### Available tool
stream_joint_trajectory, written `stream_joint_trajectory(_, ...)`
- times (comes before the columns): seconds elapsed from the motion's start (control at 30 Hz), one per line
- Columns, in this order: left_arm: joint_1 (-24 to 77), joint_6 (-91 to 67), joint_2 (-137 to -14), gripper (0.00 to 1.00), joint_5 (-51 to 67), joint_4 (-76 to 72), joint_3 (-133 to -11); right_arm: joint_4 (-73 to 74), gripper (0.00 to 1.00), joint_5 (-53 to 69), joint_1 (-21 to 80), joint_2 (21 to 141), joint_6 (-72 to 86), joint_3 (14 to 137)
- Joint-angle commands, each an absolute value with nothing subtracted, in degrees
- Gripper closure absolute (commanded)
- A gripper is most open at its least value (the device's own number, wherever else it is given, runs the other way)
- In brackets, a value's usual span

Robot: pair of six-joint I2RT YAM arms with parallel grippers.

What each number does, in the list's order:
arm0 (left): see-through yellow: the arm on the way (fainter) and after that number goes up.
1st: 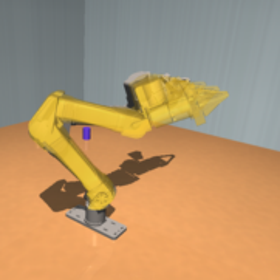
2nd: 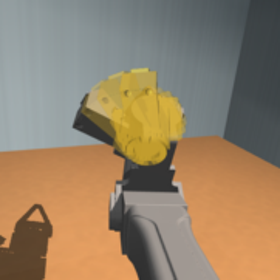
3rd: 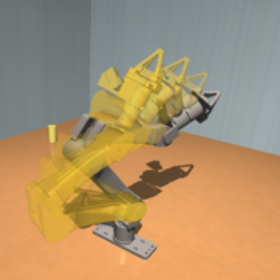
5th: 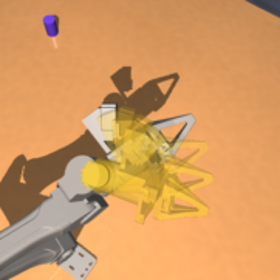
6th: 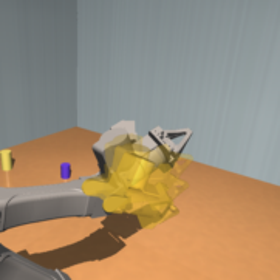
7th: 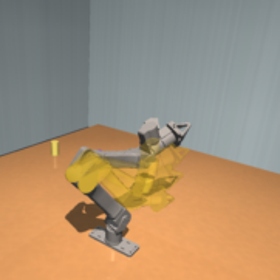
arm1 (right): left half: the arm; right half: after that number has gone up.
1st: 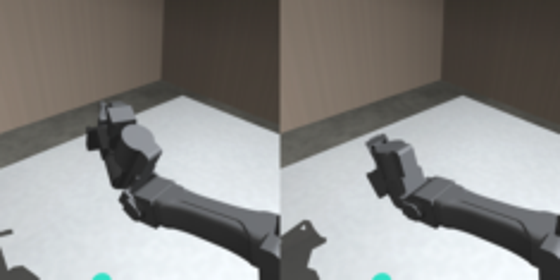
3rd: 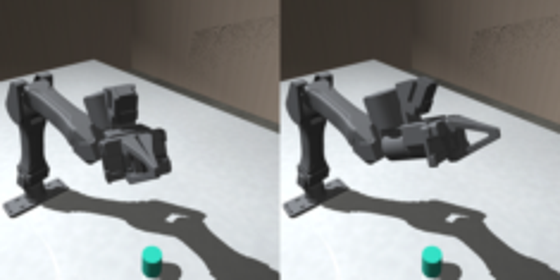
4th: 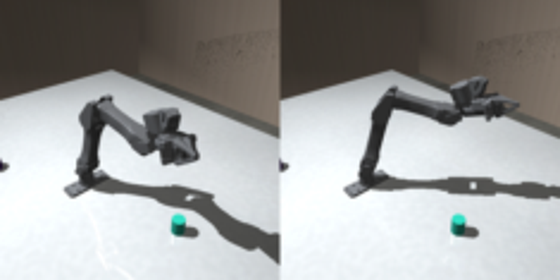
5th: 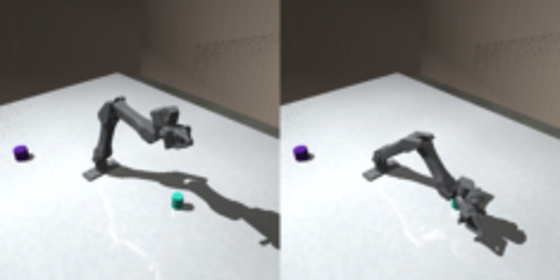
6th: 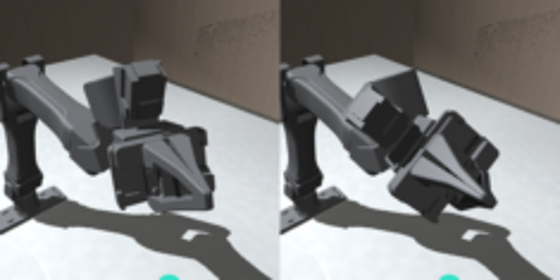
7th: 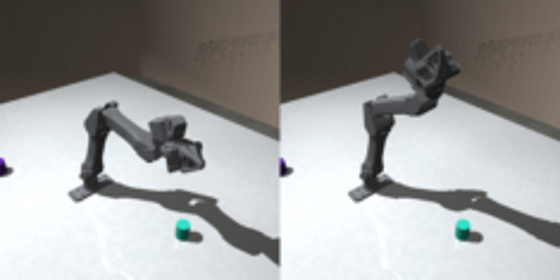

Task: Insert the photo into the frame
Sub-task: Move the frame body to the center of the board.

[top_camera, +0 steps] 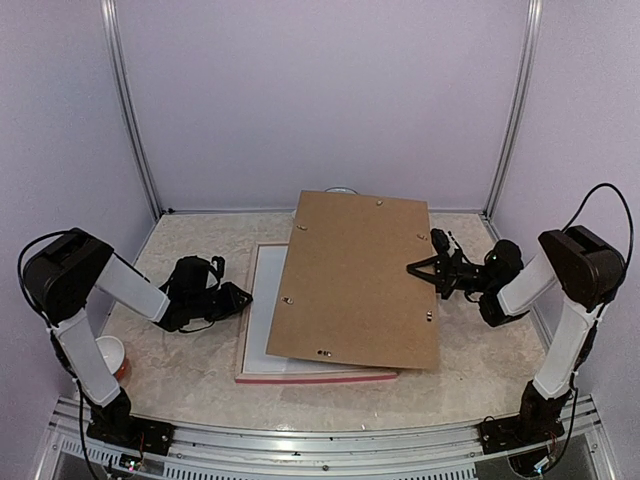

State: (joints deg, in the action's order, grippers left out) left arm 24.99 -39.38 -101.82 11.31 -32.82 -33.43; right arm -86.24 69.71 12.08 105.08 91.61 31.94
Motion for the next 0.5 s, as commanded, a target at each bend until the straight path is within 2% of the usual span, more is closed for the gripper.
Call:
stream_joint_trajectory(0.0, 27.12, -39.63, -101.56, 0.78, 12.92, -28.48, -31.51, -89.63, 1.0, 70.1, 10.87, 102.49, 91.94, 32.69)
stream_joint_trajectory(0.47, 31.08, -40.94, -100.03, 0.79, 12.05, -28.11, -29.94, -88.96, 1.0, 70.37, 10.28, 102.61, 91.89, 32.74)
